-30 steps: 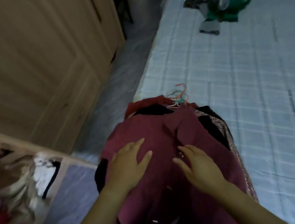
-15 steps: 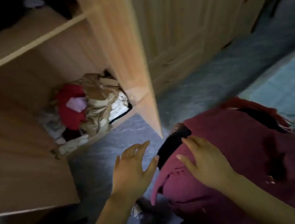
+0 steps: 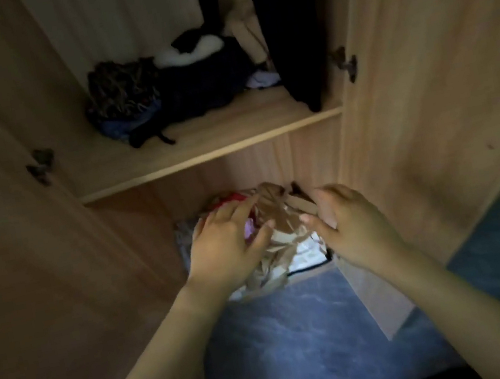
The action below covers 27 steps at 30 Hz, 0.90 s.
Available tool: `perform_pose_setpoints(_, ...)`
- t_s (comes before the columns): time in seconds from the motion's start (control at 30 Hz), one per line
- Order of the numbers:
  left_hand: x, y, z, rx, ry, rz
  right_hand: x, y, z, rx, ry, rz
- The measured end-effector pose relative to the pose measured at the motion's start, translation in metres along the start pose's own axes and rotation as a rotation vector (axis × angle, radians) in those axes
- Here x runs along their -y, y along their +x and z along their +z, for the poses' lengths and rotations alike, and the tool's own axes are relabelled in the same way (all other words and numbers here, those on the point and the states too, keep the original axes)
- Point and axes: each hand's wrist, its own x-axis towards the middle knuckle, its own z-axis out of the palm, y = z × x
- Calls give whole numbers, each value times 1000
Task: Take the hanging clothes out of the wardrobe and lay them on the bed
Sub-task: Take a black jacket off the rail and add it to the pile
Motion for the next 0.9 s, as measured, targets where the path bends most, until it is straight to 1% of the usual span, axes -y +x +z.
perform_pose_setpoints(0.13, 30, 83, -48, -113, 52, 60, 27, 99, -28, -183, -28, -115)
perform_pose_setpoints(0.2, 39, 130, -70, -156, 27, 97, 37, 151, -49, -262, -57, -174)
perform_pose_setpoints(0.3, 47, 206, -102, -243, -12, 175, 47, 232, -85, -335, -81, -257)
perform_pose_setpoints(0.4, 53, 286, -138, -313, -20, 209, 55, 315, -126, -428, -125, -366)
perform_pose_setpoints(0.6, 47, 434, -224, -507, -12, 280, 87, 476, -218, -607, -248, -515)
perform_pose_setpoints(0.77, 39, 533, -291, -662, -56, 303, 110, 575, -288, -740, -355, -592)
perform_pose_setpoints(0.9, 35, 592, -335, -737, -21, 372, 122, 624, -329, -863, -473, -581)
